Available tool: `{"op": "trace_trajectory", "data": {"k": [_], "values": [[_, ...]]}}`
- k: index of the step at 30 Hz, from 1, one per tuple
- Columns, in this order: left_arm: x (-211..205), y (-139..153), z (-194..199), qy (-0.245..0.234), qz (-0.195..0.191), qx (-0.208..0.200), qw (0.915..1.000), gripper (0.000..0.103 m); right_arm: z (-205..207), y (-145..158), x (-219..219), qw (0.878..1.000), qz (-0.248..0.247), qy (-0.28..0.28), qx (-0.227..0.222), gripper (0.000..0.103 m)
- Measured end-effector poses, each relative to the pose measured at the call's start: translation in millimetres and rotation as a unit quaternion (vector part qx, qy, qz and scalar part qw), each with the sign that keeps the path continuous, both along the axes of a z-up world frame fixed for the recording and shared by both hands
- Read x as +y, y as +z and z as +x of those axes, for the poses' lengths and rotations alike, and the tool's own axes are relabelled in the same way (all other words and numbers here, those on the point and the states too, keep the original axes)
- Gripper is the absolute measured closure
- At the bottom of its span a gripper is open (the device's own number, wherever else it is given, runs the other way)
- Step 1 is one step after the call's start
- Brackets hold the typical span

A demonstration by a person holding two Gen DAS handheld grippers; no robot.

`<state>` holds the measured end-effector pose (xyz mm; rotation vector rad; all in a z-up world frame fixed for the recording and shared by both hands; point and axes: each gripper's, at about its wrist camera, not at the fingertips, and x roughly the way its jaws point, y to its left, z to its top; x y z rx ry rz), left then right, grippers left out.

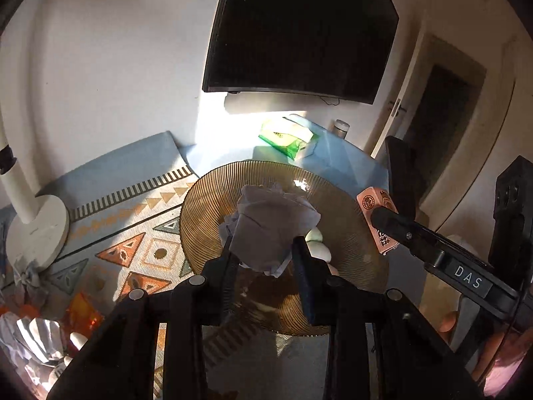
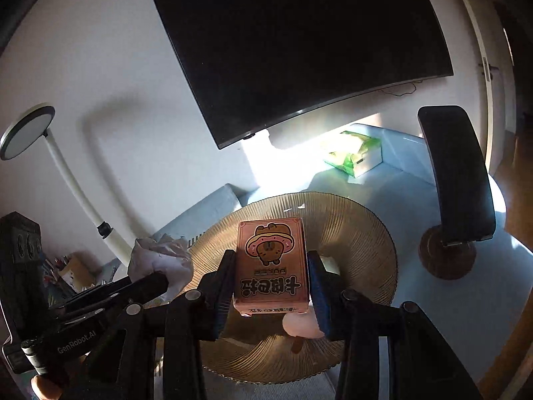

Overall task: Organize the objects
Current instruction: 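Carry the box and paper over the brown bowl and open both tools, then move both tools back over the plush toys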

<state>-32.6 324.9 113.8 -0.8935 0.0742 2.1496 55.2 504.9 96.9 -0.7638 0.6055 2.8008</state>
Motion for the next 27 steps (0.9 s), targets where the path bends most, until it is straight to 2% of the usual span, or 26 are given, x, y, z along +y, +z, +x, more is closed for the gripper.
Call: {"op": "trace_trajectory", "data": {"k": [5, 7, 11, 13, 14, 17, 23, 27], "values": [[20.5, -22.1, -16.5, -0.006, -0.020, -0.026, 0.9994, 0.072, -21.8, -18.0, 6.9, 1.000, -0.007, -0.001, -0.024, 0.062], [24.5, -29.1, -19.9, -0.002, -0.024, -0.031, 0.9992, 0.068, -29.3, -26.2, 10.9, 0.999, -0.013, 0.001, -0.035, 0.062], [27.2, -44.3, -30.4, -0.004, -0.025, -0.075, 0.9969, 0.049, -42.8, -42.3, 17.6, 0.997, -0.038, 0.022, -0.058, 0.058], [25.4, -48.2, -32.2, -0.004, -0.020, -0.086, 0.9961, 0.033, -42.8, -46.7, 19.7, 0.997, -0.038, 0.019, -0.064, 0.056], [23.0, -48.0, -31.2, -0.004, -0.013, -0.085, 0.9963, 0.032, -41.3, -48.0, 20.6, 0.997, -0.037, 0.016, -0.065, 0.052], [16.8, -43.2, -23.9, -0.014, 0.001, -0.079, 0.9968, 0.032, -33.1, -46.2, 21.5, 0.998, -0.040, 0.015, -0.053, 0.042], [-11.0, -12.4, 5.0, -0.003, 0.023, -0.024, 0.9994, 0.032, -16.8, -20.3, -0.4, 0.999, -0.028, 0.033, -0.029, 0.042], [-61.5, 14.9, 35.0, 0.029, 0.040, 0.023, 0.9985, 0.031, -0.7, 10.5, -36.8, 0.997, -0.006, 0.073, 0.007, 0.042]]}}
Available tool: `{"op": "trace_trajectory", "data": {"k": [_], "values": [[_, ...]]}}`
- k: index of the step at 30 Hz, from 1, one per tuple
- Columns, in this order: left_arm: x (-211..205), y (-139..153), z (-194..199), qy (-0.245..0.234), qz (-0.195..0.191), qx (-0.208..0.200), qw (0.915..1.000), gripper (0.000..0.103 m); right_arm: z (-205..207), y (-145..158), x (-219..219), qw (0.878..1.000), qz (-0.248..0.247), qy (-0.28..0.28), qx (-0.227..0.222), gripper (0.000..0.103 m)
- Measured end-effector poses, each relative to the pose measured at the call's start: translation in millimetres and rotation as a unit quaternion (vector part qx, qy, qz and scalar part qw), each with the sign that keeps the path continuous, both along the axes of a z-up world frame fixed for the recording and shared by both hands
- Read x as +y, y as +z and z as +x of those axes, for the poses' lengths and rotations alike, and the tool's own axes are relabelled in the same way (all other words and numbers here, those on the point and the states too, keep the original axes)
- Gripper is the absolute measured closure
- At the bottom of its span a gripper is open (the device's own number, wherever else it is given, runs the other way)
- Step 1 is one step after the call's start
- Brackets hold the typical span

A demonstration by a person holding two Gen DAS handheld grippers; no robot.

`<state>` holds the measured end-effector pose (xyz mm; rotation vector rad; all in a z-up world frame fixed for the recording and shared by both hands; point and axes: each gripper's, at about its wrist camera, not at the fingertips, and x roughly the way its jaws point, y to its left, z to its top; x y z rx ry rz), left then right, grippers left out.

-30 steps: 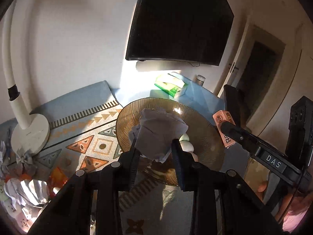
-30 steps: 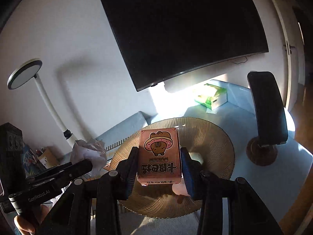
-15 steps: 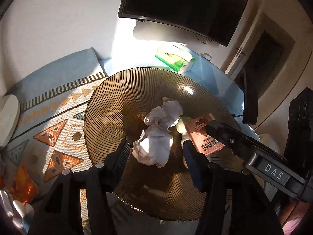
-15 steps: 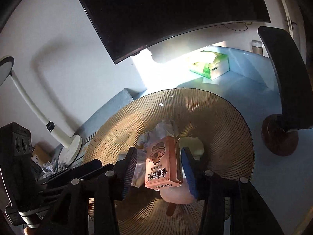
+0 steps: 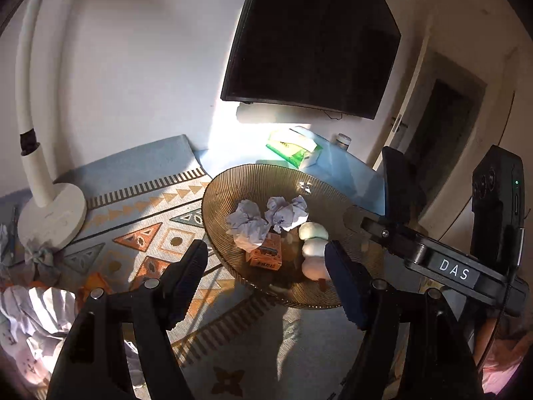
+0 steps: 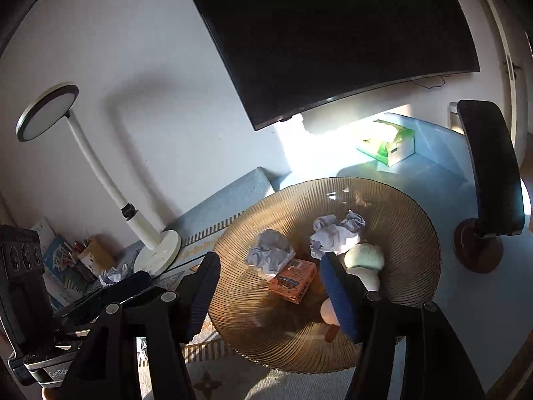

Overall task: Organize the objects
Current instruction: 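Move both tools back over the plush toys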

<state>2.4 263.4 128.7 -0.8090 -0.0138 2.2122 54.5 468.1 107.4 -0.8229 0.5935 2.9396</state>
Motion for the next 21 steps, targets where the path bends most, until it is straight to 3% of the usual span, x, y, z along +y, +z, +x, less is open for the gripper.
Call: {"op": "trace_trajectory", "data": {"k": [4, 7, 12, 14, 17, 21], "values": [[-78.5, 8.1, 28.9, 0.080, 0.007, 0.036, 0.9961, 0.011, 11.3, 15.6, -51.6, 0.998, 0.014, 0.059, 0.029, 0.041], [-138.1, 4.1, 43.5, 0.155, -0.016, 0.059, 0.9861, 0.011, 11.8, 11.2, -96.3, 0.994, 0.031, 0.102, 0.033, 0.041], [-224.8, -15.4, 54.4, 0.249, -0.027, 0.060, 0.9661, 0.011, 2.2, -18.5, -159.7, 0.985, 0.045, 0.164, 0.028, 0.041], [-246.7, -27.7, 53.5, 0.282, -0.040, 0.065, 0.9563, 0.011, -1.8, -35.4, -178.4, 0.983, 0.061, 0.172, 0.027, 0.035], [-263.0, -52.8, 46.6, 0.300, -0.053, 0.051, 0.9511, 0.011, -10.3, -59.8, -193.9, 0.980, 0.058, 0.188, 0.021, 0.035], [-270.1, -80.8, 37.2, 0.300, -0.039, 0.015, 0.9529, 0.011, -21.6, -83.1, -205.8, 0.979, 0.072, 0.191, -0.008, 0.035]]}}
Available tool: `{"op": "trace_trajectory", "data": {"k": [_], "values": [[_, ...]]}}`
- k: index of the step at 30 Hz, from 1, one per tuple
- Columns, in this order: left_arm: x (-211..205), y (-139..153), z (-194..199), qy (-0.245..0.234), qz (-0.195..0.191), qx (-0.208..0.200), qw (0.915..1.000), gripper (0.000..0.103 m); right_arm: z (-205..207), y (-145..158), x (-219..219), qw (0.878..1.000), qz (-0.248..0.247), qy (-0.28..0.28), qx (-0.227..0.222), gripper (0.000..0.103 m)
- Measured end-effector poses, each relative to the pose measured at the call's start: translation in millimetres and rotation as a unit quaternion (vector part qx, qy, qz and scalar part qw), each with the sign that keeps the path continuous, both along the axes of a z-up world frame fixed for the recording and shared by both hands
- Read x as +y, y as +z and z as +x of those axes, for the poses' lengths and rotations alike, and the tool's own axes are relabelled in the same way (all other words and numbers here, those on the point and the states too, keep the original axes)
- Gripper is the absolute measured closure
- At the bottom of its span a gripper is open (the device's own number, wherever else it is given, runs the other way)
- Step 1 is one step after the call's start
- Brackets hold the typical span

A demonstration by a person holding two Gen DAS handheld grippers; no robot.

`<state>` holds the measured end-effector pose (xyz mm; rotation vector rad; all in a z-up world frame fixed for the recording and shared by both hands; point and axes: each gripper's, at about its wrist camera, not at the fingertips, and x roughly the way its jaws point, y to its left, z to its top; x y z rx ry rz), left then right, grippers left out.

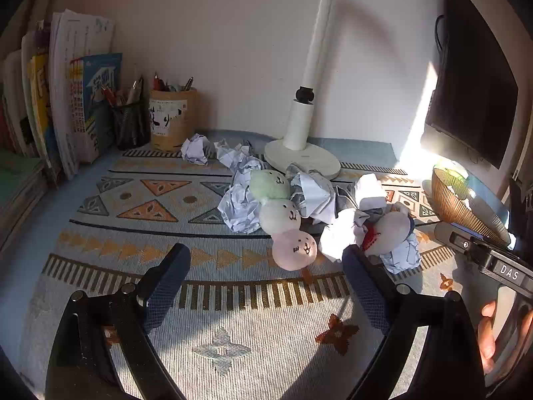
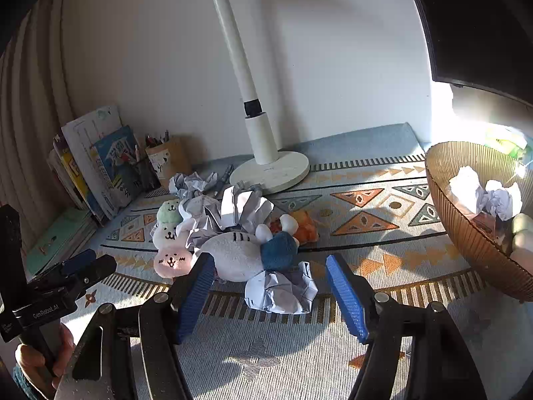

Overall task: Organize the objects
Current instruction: 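Move both tools back over the plush toys, then grasp the Hello Kitty plush with the right tool while the left tool grasps the bear plush stack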

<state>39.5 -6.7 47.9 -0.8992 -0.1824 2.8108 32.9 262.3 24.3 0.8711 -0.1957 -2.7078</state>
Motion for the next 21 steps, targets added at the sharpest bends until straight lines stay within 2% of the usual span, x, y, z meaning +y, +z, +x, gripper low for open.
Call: {"op": "trace_trajectory", "data": {"k": [2, 8, 14, 17, 21], "values": [[-2.1, -9.5, -4.2, 0.000, 0.015, -0.018, 0.9997, 0.011, -0.1, -0.8, -2.3, 1.000, 0.004, 0.011, 0.002, 0.035], [-1.2, -11.8, -5.3, -0.001, 0.016, -0.031, 0.9994, 0.011, -0.1, -3.8, -12.0, 0.999, 0.017, 0.033, 0.001, 0.035], [21.5, -10.5, -10.8, -0.033, -0.028, -0.043, 0.9981, 0.011, -3.2, -5.1, -17.6, 0.999, 0.026, 0.046, -0.007, 0.035], [28.4, -4.4, -22.6, -0.059, -0.024, -0.063, 0.9959, 0.011, -10.4, -6.1, -21.7, 0.998, 0.026, 0.059, -0.023, 0.035], [23.7, -1.2, -51.2, -0.058, -0.002, -0.094, 0.9939, 0.011, -26.2, -1.4, -32.6, 0.997, 0.053, 0.041, -0.037, 0.035]]}}
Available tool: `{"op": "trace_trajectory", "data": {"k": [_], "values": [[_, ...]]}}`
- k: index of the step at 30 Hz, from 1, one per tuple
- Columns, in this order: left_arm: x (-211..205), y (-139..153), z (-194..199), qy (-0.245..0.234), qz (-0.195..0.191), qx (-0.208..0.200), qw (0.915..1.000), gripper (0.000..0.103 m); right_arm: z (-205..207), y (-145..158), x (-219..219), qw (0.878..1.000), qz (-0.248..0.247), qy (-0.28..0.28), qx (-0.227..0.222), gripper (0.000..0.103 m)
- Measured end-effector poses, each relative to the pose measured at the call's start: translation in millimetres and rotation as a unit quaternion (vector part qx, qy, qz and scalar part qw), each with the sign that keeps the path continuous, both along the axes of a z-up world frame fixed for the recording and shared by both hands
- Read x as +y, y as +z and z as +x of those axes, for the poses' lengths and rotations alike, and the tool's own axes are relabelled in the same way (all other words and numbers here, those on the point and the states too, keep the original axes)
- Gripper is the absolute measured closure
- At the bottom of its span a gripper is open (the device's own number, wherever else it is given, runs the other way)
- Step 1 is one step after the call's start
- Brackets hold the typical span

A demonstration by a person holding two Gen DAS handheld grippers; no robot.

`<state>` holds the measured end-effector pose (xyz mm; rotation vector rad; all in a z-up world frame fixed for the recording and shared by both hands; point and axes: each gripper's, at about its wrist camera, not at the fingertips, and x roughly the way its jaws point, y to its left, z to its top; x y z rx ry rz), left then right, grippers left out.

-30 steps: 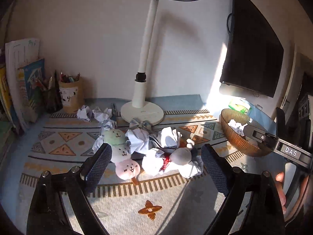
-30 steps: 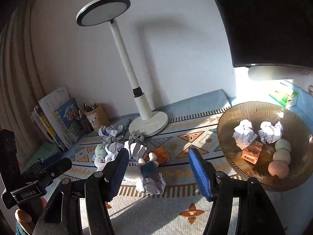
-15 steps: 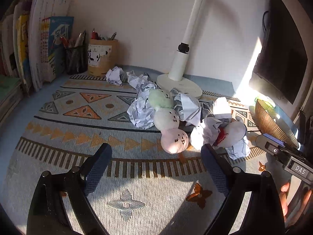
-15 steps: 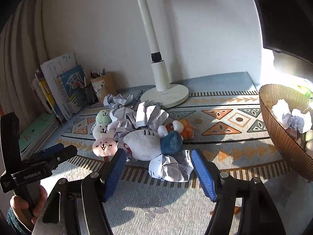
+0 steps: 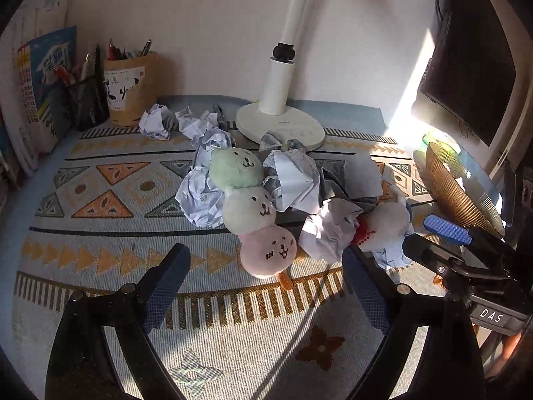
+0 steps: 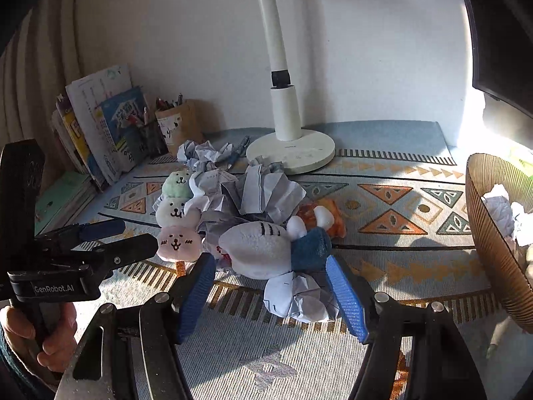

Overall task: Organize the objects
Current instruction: 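Grasp the Hello Kitty plush with the right tool while the left tool grasps the bear plush stack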

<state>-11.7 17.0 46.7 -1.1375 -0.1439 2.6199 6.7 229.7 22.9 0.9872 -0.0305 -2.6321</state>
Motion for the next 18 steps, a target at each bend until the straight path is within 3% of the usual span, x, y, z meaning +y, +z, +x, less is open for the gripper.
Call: {"op": "trace_trajectory", "data": {"k": [3, 8, 9, 11, 12, 14, 15, 16, 18], "values": [[-0.3, -11.0, -27.7, 0.003, 0.007, -0.052, 0.9986, 0.012, -13.6, 0.8, -2.4, 1.000, -0.009, -0.008, -0.010, 0.035], [0.8, -27.1, -42.2, 0.016, 0.028, -0.067, 0.9973, 0.025, -22.2, -9.3, -11.9, 1.000, 0.019, -0.018, -0.015, 0.035], [0.6, -28.8, -42.9, 0.020, 0.032, -0.066, 0.9971, 0.027, -21.5, -10.7, -12.9, 1.000, 0.020, -0.017, -0.013, 0.039], [0.8, -31.2, -44.0, 0.023, 0.034, -0.068, 0.9968, 0.027, -20.6, -12.9, -10.7, 1.000, 0.005, -0.004, -0.013, 0.062], [1.1, -32.0, -45.6, 0.025, 0.033, -0.068, 0.9969, 0.029, -20.5, -14.0, -8.8, 1.000, -0.004, -0.003, -0.013, 0.062], [3.2, -34.4, -45.8, 0.026, 0.028, -0.069, 0.9969, 0.046, -19.5, -13.2, -3.8, 1.000, -0.018, -0.004, -0.010, 0.062], [3.1, -34.9, -46.7, 0.018, 0.037, -0.069, 0.9967, 0.061, -18.0, -10.9, -1.6, 1.000, -0.026, -0.004, -0.004, 0.063], [2.9, -33.8, -45.8, 0.012, 0.049, -0.068, 0.9964, 0.066, -15.6, -7.8, 1.5, 0.999, -0.034, -0.005, 0.005, 0.063], [3.8, -27.4, -41.1, 0.015, 0.038, -0.048, 0.9980, 0.073, -8.7, 0.9, 7.4, 0.998, -0.051, -0.002, 0.028, 0.063]]}}
